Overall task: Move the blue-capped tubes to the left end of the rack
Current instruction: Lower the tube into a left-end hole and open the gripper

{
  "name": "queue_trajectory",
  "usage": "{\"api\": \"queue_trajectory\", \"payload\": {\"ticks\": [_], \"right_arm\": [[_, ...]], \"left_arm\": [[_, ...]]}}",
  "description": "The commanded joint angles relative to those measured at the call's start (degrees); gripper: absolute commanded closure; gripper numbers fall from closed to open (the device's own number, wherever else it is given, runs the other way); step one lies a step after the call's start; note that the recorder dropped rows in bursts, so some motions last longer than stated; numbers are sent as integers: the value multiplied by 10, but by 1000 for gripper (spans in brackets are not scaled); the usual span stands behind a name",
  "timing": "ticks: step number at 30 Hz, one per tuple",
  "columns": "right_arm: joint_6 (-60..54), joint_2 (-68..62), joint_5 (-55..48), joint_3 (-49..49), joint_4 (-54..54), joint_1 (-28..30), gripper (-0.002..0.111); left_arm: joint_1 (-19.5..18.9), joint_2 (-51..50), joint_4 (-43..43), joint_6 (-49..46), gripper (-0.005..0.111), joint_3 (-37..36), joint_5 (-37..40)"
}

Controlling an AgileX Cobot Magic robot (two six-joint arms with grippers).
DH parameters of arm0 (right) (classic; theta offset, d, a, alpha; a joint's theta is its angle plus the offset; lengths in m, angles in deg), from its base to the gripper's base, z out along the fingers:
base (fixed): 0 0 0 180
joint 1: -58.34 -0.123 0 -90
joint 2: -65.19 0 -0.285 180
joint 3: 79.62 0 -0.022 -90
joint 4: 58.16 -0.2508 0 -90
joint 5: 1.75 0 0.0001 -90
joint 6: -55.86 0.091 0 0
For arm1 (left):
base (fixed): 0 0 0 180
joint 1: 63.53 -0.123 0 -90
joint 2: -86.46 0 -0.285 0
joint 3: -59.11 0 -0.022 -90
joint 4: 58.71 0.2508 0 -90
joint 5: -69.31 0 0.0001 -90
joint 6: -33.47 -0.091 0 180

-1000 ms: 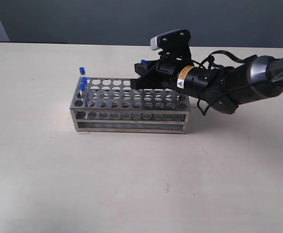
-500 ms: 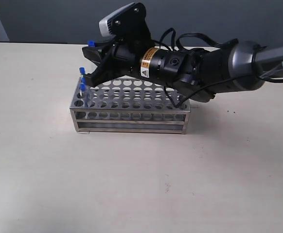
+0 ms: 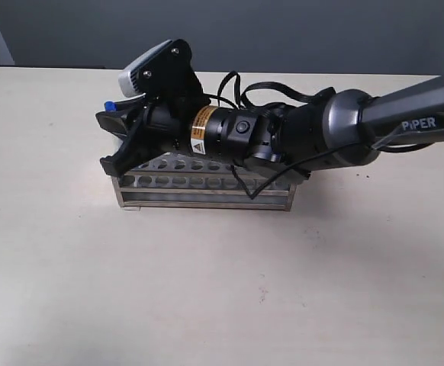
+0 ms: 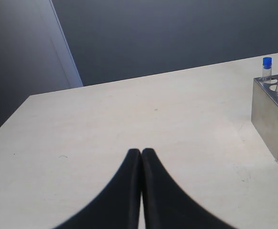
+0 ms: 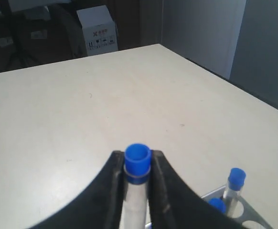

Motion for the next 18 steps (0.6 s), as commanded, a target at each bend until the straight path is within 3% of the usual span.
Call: {"api": "queue_trajectory", "payload": {"ticks": [1, 18], "right_arm": [[-5, -1, 19, -2, -5, -1, 108], [-20, -53, -3, -45, -31, -1, 108]], "left_arm": [[3, -3, -2, 2, 106, 1, -8], [3, -3, -2, 2, 106, 1, -8]]}}
